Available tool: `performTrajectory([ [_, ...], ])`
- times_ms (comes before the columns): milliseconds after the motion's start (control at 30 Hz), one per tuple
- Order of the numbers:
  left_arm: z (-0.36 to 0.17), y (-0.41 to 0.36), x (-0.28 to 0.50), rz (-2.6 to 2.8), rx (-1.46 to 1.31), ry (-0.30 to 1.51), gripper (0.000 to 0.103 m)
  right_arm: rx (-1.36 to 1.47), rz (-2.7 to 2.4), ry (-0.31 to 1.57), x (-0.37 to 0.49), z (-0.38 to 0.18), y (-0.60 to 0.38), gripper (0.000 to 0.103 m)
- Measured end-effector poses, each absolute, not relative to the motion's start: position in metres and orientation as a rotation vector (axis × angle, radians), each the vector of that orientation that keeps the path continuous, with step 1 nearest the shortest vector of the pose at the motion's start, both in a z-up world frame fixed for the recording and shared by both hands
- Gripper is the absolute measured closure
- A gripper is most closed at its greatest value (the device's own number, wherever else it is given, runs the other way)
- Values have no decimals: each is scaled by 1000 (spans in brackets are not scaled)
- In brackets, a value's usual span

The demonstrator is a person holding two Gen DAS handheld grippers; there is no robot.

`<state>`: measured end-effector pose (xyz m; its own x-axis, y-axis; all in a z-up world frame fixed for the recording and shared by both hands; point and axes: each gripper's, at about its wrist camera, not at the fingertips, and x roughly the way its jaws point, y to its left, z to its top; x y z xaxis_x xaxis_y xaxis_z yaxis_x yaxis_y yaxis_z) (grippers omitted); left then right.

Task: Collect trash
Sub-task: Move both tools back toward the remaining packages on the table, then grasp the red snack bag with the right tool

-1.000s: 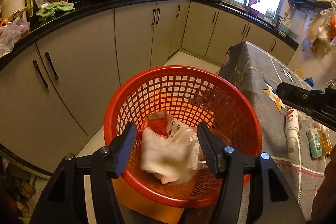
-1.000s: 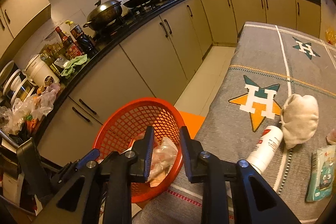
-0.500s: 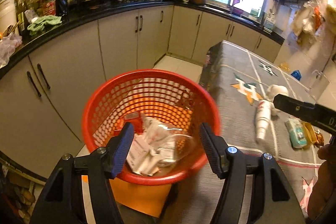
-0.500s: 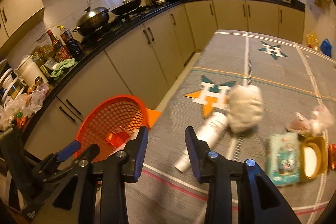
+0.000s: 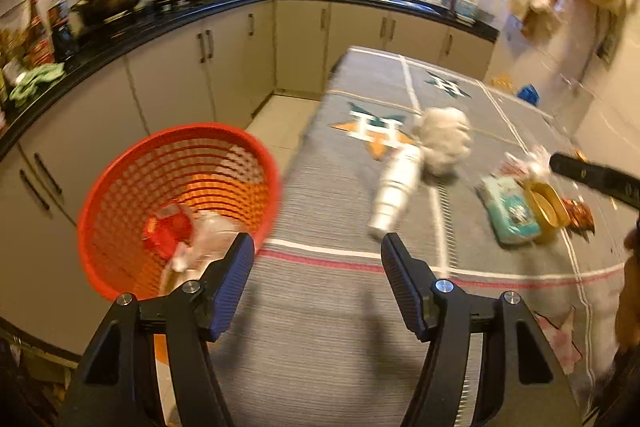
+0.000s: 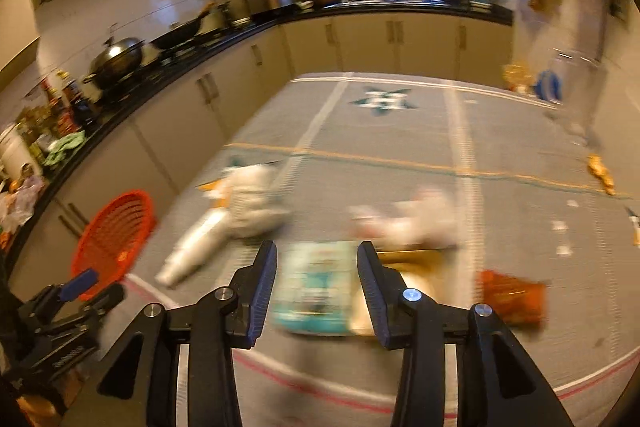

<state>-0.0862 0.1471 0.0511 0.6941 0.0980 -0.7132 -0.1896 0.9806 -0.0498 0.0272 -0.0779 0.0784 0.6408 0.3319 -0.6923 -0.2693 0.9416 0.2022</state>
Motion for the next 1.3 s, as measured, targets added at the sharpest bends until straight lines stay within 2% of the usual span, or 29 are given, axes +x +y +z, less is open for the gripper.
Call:
performTrajectory([
  [267,49,80,-59,61,-58,840,35,252,230,868,60,59,-206,58],
  [533,43,27,-32,5,-11,887,35,371,292,971,76,30,-243,58],
  [700,39,16,-30,3,9,904,34,377,366,1015,70,30,-238,49],
  [800,39,17,-32,17,21,905,34,343,455,1068,63,27,-225,38],
  [900,41,22,-32,31,6,905,34,340,687,1118,53,26,-205,38],
  [1300,42,23,-31,29,-14,907,34,56,478,887,36,47,-183,36],
])
